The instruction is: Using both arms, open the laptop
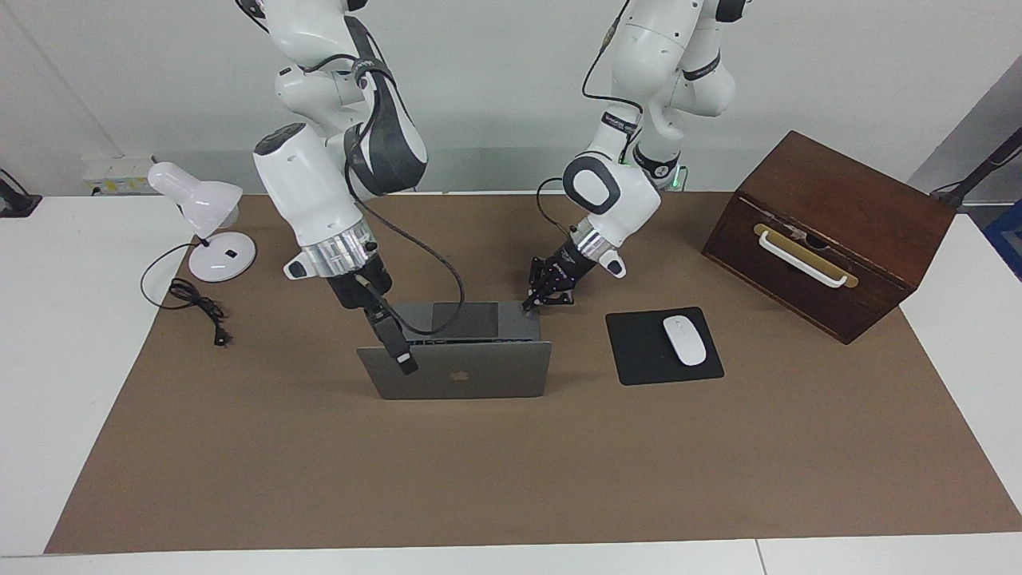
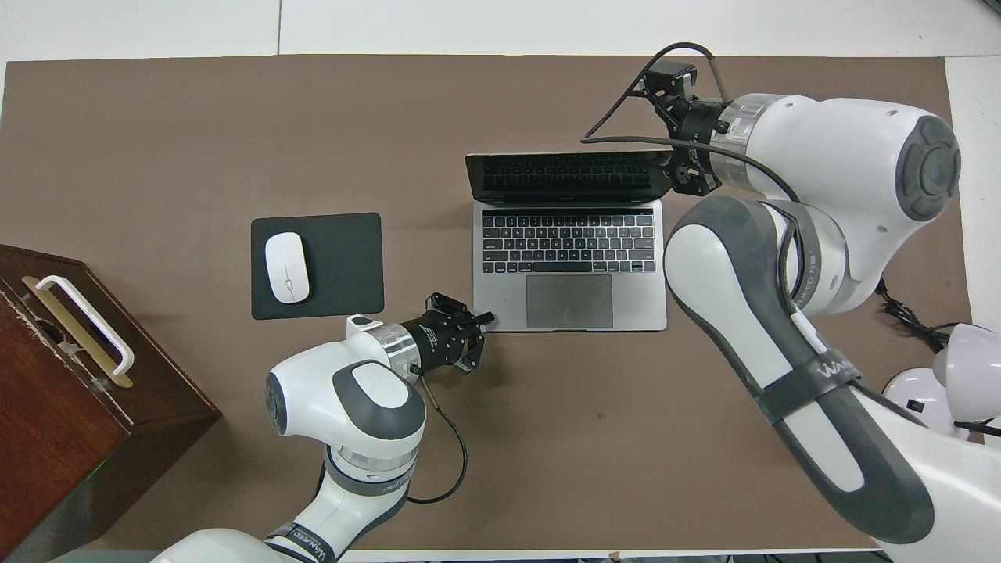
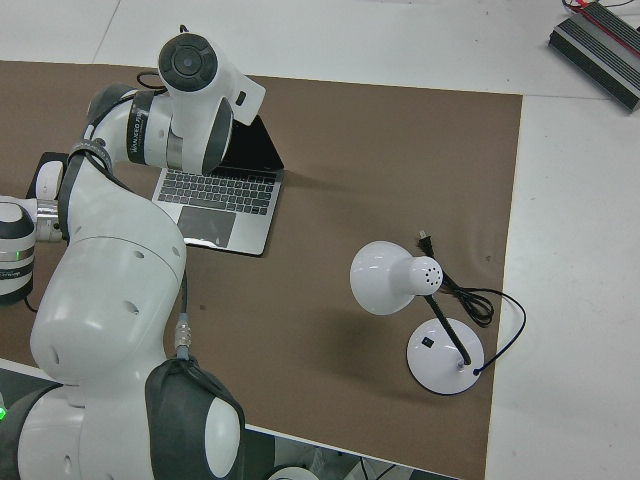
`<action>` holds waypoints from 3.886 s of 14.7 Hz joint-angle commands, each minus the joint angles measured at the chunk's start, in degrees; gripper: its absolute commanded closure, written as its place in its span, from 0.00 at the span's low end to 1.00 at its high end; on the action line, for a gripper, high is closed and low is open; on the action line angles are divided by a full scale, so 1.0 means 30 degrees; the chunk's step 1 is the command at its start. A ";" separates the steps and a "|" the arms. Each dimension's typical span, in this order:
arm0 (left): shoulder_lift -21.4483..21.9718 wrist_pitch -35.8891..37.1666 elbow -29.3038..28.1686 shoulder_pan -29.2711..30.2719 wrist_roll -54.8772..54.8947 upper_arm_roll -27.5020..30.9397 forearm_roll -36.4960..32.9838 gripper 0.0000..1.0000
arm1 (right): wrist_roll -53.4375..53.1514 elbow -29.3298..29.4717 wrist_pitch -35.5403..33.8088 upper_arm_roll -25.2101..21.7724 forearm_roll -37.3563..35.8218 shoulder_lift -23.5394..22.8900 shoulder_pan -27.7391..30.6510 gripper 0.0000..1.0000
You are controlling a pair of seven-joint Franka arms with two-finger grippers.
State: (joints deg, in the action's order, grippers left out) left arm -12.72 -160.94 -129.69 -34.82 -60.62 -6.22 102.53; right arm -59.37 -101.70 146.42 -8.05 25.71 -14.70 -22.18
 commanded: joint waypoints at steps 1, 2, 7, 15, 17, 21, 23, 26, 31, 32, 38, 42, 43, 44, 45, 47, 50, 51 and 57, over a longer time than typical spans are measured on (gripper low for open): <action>-0.1064 -0.0317 0.0398 -0.0552 0.0433 0.0140 0.0510 1.00 | 0.0658 0.0910 0.0000 -0.0156 0.0630 -0.0753 0.0041 0.00; -0.1064 -0.0317 0.0398 -0.0552 0.0433 0.0140 0.0510 1.00 | 0.0687 0.0939 0.0029 -0.0187 0.0630 -0.0813 0.0041 0.00; -0.1064 -0.0317 0.0398 -0.0552 0.0433 0.0140 0.0510 1.00 | 0.0629 0.1232 0.0030 -0.0187 0.0688 -0.1047 0.0041 0.00; -0.1064 -0.0317 0.0398 -0.0552 0.0433 0.0140 0.0422 1.00 | -0.2033 0.2638 -0.2692 -0.0041 0.1420 -0.0171 -0.0194 0.00; -0.1064 -0.0317 0.0457 -0.0494 0.0404 0.0169 0.0247 1.00 | -0.2970 0.2639 -0.3423 0.0018 0.1450 0.0530 -0.0194 0.00; -0.0947 -0.0346 0.0574 -0.0465 0.0404 0.0169 0.0188 1.00 | -0.3912 0.3424 -0.5207 0.0223 0.2179 0.1529 0.0331 0.00; -0.0830 -0.0405 0.0662 -0.0319 0.0403 0.0169 0.0187 1.00 | -0.4174 0.4422 -0.6498 0.0194 0.2592 0.1763 0.0509 0.00; -0.0683 -0.0463 0.0953 -0.0143 0.0403 0.0228 -0.0220 1.00 | -0.4352 0.5360 -0.7875 -0.0069 0.2535 0.2057 0.0742 0.00; 0.0134 -0.0757 0.1482 0.0822 0.0373 0.0228 -0.1014 1.00 | -0.0582 0.6389 -1.0747 -0.0099 0.1863 0.2349 0.1973 0.00; 0.0340 -0.0815 0.1482 0.0998 0.0403 0.0257 -0.1014 1.00 | 0.0443 0.6389 -1.1245 -0.0099 0.1164 0.2525 0.2119 0.00; 0.0781 -0.0991 0.1950 0.2377 0.0403 0.0433 -0.3148 1.00 | 0.8905 0.6418 -1.4087 -0.0158 -0.1912 0.3200 0.3437 0.00; 0.0811 -0.1487 0.2302 0.3080 0.1423 0.0637 -0.5463 1.00 | 1.5346 0.7324 -1.6517 -0.0158 -0.5569 0.3200 0.4346 0.00; 0.0811 -0.1953 0.2332 0.3109 0.2415 0.0638 -0.6076 1.00 | 1.6786 0.7297 -1.6784 -0.0158 -0.6596 0.3229 0.4492 0.00; 0.0753 -0.2393 0.2303 0.3110 0.3672 0.0638 -0.6662 1.00 | 1.7584 0.7297 -1.7251 -0.0129 -0.7448 0.3288 0.4581 0.00; 0.0752 -0.2716 0.2274 0.3110 0.4758 0.0638 -0.6784 1.00 | 1.7969 0.7297 -1.7604 -0.0041 -0.8094 0.3433 0.4756 0.00; 0.0723 -0.2777 0.2273 0.3342 0.5529 0.0696 -0.6814 1.00 | 1.9195 0.6773 -1.7782 -0.0011 -0.8306 0.3726 0.5282 0.00; 0.0694 -0.2749 0.2244 0.3957 0.6813 0.0785 -0.6903 1.00 | 1.9380 0.5425 -1.7812 -0.0011 -0.8306 0.4371 0.5576 0.00; 0.0665 -0.2749 0.2273 0.4191 0.7283 0.0785 -0.7106 1.00 | 1.9466 0.5277 -1.7783 -0.0040 -0.8335 0.4372 0.5578 0.00; 0.0606 0.0028 0.3208 0.7264 0.7522 0.0843 -1.2925 1.00 | 2.0515 0.4280 -1.7051 0.0047 -0.9478 0.4548 0.6453 0.00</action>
State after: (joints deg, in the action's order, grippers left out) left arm -10.74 -164.94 -121.94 -16.42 -39.07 -3.49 68.89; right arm -1.22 -86.37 93.56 -8.82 -1.44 -2.99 -5.05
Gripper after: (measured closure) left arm 0.991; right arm 0.000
